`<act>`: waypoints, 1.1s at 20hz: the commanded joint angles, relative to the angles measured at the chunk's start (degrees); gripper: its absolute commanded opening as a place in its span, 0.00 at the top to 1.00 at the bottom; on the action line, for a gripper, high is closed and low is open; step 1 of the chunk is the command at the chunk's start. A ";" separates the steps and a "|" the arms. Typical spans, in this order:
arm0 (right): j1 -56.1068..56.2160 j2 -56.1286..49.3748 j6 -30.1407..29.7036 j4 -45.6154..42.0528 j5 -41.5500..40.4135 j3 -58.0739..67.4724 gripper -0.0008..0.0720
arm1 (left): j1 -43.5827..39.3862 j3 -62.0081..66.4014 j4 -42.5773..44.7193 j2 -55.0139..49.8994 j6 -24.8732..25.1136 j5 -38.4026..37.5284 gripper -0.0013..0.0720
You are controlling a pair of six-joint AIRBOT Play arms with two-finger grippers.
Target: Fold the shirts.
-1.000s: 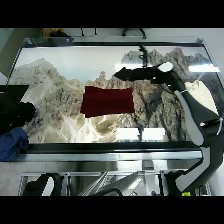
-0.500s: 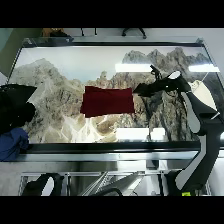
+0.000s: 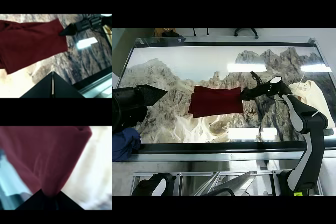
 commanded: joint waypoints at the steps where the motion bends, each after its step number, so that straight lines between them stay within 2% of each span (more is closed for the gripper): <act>1: -0.94 1.22 -4.39 16.87 2.97 2.21 0.96 | -2.69 0.00 -0.02 -1.46 0.07 -0.02 0.96; 5: -8.26 4.66 -4.72 26.47 -2.69 8.57 0.96 | -4.70 0.00 -0.04 -1.11 0.07 0.57 0.96; 11: -24.76 14.40 2.78 26.77 -16.46 10.45 0.96 | -5.38 0.00 0.07 0.20 0.09 1.05 0.96; 14: -33.00 17.66 15.45 17.68 -18.91 10.45 0.96 | -5.40 0.00 0.04 0.24 0.09 0.92 0.96; 17: -39.56 20.52 32.37 -0.09 -16.31 10.43 0.96 | -5.40 0.00 0.02 0.24 0.09 0.98 0.96; 19: -43.08 22.62 43.67 -11.63 -11.93 10.38 0.96 | -5.40 0.00 0.02 0.24 0.09 0.76 0.96; 22: -47.45 25.27 53.90 -20.04 -3.50 10.36 0.96 | -5.40 0.00 0.02 0.24 0.09 0.81 0.96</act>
